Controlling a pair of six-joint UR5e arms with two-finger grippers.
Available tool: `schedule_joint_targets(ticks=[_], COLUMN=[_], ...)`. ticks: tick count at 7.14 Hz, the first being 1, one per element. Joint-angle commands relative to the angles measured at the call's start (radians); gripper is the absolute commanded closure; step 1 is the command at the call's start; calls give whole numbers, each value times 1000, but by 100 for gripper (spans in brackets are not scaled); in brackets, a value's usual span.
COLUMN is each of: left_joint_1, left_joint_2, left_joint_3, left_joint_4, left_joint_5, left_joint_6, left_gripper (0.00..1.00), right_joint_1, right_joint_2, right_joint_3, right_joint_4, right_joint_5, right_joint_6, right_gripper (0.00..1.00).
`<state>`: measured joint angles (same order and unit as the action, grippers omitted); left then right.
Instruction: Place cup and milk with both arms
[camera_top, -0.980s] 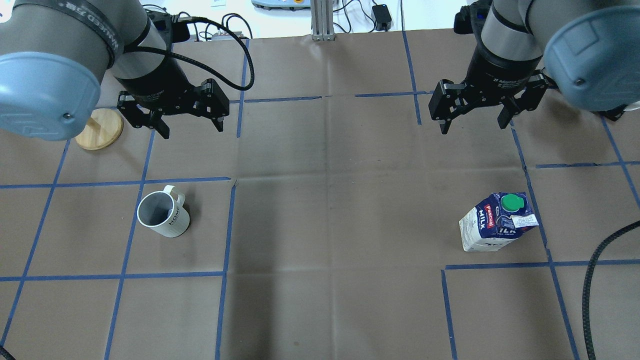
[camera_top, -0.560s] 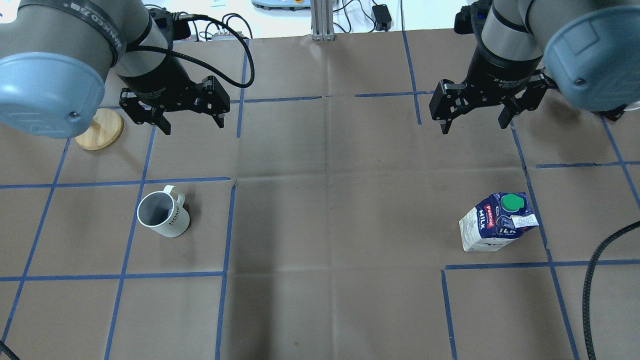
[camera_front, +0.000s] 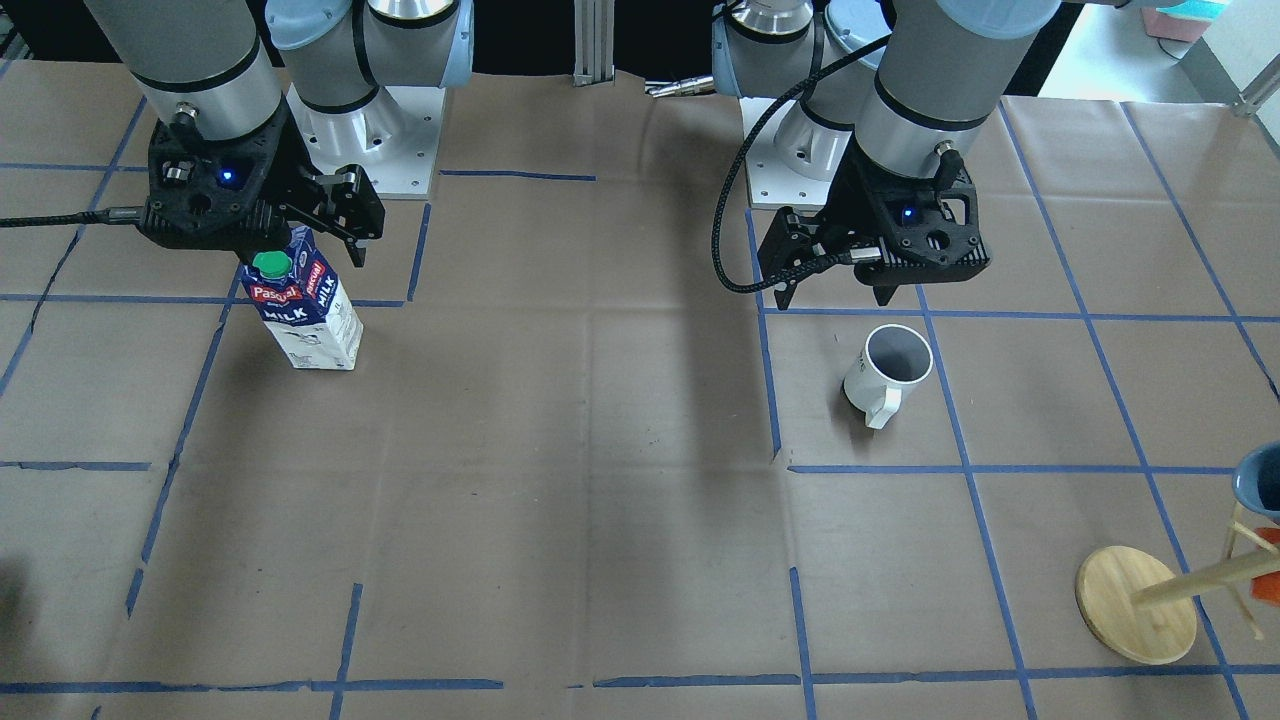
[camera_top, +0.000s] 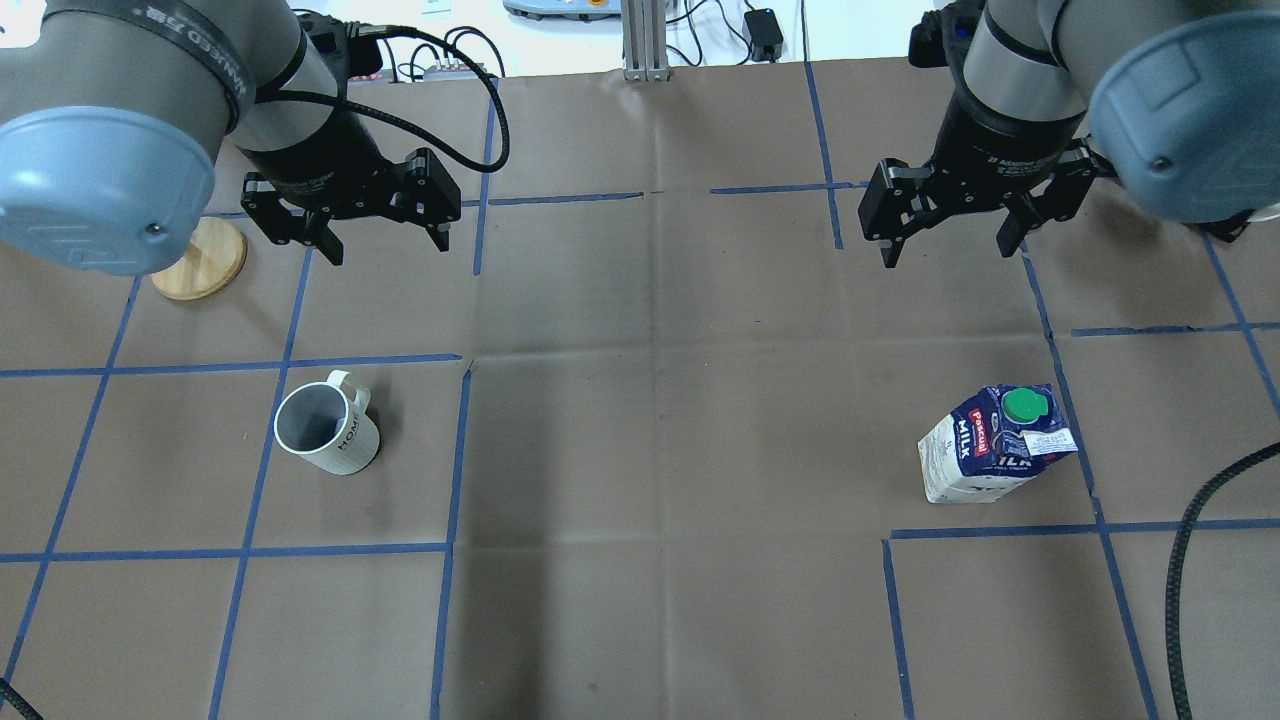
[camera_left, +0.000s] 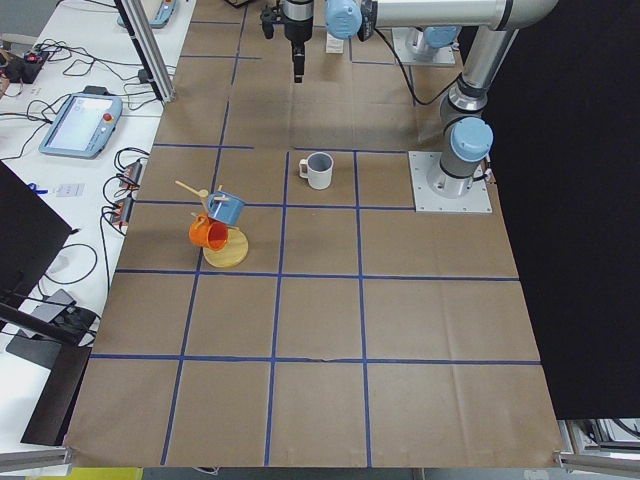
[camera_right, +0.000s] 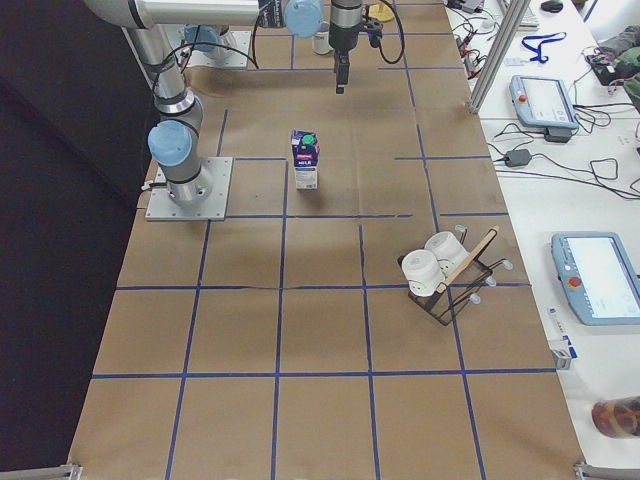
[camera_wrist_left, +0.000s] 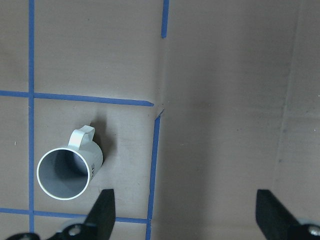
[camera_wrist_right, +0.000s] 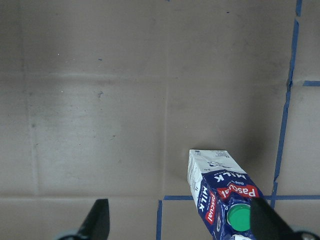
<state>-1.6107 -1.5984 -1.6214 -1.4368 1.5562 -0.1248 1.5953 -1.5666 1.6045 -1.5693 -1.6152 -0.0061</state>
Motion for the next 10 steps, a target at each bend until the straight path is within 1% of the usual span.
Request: schedule_joint_targets(ticks=[1,2,7,8,9,10], left_joint_1=[-2,0,5,17,59,127], left_joint_2=[-18,-5,-1,9,20,35], left_joint_3=[5,0,-9,-62,-139,-184], left_joint_4=[13,13,-5,6,13,47], left_joint_5=[-4,-1,4,-2,-2,-1], left_joint_6=[1,1,10,58,129,193], left_gripper=[0,0,0,0,0,0], right_joint_1=[0,0,0,0,0,0], right_joint_2=[-4,-3,0,2,2,-3], right_joint_3=[0,0,0,0,0,0], right_joint_4=[0,0,0,-2,-2,0], right_joint_5=[3,3,0,0,0,1], right_joint_6=[0,0,0,-2,0,0], right_gripper=[0,0,0,0,0,0])
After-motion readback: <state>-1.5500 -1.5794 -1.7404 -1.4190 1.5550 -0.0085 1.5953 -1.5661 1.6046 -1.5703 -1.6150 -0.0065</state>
